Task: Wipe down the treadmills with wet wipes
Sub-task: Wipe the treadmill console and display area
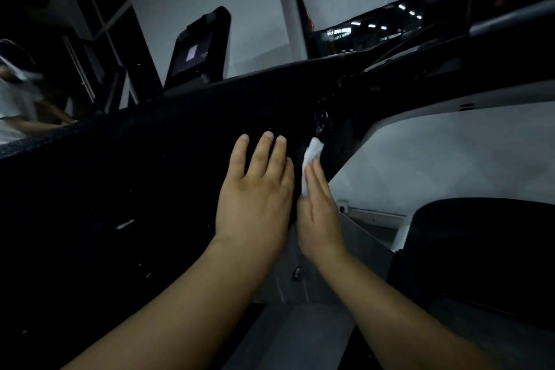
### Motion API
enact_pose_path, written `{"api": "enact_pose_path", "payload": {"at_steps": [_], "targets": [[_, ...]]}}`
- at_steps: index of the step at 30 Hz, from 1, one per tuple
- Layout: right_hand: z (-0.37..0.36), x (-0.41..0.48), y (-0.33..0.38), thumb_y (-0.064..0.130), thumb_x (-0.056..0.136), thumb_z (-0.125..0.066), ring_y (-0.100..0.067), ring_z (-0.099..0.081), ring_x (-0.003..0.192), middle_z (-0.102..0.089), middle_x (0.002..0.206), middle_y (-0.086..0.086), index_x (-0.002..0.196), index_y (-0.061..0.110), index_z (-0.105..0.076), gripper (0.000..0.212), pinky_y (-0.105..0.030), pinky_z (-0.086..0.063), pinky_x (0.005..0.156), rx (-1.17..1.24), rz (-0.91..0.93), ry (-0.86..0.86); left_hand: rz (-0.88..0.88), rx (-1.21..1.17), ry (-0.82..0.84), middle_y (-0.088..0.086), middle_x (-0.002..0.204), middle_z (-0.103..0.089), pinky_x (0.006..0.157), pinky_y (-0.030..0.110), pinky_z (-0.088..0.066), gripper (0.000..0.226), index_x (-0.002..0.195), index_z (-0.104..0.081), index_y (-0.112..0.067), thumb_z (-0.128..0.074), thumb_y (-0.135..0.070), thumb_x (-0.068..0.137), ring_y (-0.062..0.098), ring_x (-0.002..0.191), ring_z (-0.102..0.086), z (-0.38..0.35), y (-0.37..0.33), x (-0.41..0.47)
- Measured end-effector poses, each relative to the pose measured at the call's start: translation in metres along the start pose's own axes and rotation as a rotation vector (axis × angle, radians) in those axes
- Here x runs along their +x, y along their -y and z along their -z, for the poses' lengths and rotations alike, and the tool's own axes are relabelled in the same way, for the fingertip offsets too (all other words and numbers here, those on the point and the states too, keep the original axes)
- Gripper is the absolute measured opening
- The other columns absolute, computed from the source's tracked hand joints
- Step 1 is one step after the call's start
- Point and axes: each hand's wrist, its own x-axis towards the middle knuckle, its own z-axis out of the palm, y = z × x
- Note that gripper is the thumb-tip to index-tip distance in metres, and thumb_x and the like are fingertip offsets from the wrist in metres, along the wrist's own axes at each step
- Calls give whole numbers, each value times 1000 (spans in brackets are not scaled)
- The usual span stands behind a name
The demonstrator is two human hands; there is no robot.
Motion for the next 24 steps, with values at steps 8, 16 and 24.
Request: {"api": "enact_pose_path", "payload": {"at_steps": [8, 16, 24], "targets": [[-3, -12, -23, 24, 103, -35, -6, -10, 154, -4, 168, 15, 158, 31, -9, 61, -23, -17, 122, -61, 194, 45, 11, 27, -35, 17, 163, 30, 115, 56, 23, 78, 154, 23, -7, -25, -47, 107, 34, 150, 29, -9, -4, 14], [-1, 45, -8, 20, 106, -38, -14, -27, 151, -28, 163, -8, 144, 12, -38, 38, -20, -27, 118, 39, 289, -64, 9, 46, 12, 18, 156, 42, 115, 52, 29, 89, 147, 34, -3, -18, -59, 102, 33, 146, 36, -9, -5, 30], [23, 125, -19, 25, 104, -28, -19, -17, 154, -23, 165, -8, 157, 7, -24, 56, -41, -11, 126, -138, 342, -79, 91, 136, -83, 18, 164, 26, 123, 52, 12, 112, 157, 16, -4, -27, -81, 88, 33, 152, 25, -18, -10, 50]]}}
